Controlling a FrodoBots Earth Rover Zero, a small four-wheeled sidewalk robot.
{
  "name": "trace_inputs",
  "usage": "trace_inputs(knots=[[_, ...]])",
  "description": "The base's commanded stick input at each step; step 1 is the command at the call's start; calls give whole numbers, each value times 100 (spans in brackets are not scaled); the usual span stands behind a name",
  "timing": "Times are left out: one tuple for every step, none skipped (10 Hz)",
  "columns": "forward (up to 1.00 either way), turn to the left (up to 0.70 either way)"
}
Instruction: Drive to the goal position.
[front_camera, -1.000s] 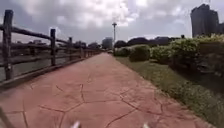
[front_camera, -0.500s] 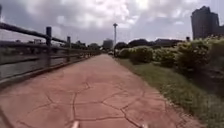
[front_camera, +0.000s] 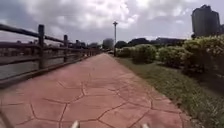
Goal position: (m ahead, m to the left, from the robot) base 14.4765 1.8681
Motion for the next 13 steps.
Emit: trace_inputs(knots=[[70,0],[70,0],[70,0],[70,0],[70,0],[70,0],[70,0],[70,0],[70,2],[70,3],[70,18],[70,31],[70,7]])
